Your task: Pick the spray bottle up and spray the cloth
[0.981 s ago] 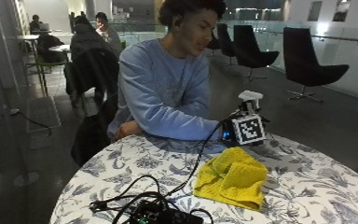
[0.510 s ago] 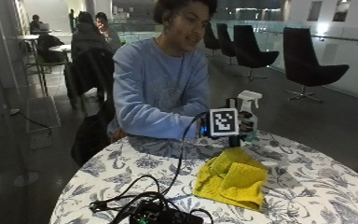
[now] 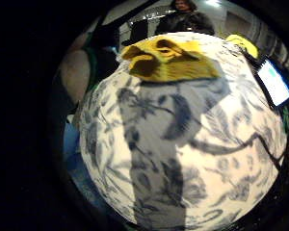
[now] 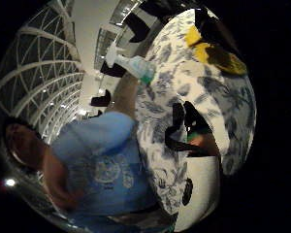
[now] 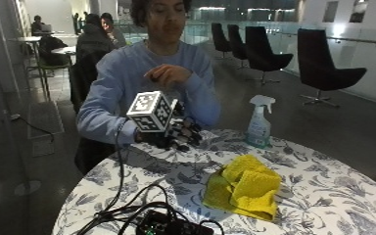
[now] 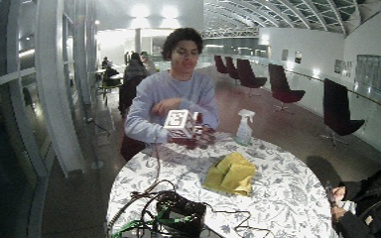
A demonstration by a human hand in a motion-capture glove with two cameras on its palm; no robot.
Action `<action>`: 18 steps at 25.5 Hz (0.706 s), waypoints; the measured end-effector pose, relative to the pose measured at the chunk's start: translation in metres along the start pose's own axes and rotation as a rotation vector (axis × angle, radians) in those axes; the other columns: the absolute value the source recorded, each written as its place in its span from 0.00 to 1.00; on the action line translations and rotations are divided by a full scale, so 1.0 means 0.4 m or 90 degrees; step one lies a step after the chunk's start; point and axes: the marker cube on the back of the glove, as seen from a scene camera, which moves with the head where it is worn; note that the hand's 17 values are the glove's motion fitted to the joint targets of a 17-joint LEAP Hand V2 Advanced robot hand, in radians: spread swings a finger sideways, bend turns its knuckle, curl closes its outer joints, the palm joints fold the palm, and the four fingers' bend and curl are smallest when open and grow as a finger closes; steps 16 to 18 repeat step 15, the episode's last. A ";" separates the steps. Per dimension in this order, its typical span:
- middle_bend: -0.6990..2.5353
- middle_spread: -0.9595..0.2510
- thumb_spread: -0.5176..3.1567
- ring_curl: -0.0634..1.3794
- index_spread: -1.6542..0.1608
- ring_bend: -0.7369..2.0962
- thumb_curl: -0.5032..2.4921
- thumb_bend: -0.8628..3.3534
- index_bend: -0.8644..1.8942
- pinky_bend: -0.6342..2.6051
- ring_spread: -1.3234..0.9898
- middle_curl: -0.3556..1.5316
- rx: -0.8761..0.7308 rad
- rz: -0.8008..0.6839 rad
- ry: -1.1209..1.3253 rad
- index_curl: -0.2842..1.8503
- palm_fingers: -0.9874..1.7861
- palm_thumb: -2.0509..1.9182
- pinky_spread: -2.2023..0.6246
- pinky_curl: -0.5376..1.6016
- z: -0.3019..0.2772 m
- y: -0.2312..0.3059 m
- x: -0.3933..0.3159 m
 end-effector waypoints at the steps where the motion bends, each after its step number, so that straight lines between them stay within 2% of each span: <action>1: 0.29 0.74 0.40 0.28 0.74 0.37 0.35 0.20 0.37 0.27 0.57 0.43 0.006 0.006 0.017 0.28 0.60 0.75 0.85 0.40 -0.016 0.026 0.020; 10: 0.29 0.74 0.41 0.28 0.74 0.36 0.35 0.20 0.37 0.26 0.57 0.43 0.029 0.060 0.120 0.28 0.62 0.74 0.85 0.40 -0.097 0.219 0.148; 18: 0.29 0.75 0.41 0.28 0.74 0.35 0.35 0.20 0.37 0.25 0.57 0.42 0.025 0.071 0.136 0.28 0.62 0.74 0.85 0.40 -0.110 0.253 0.167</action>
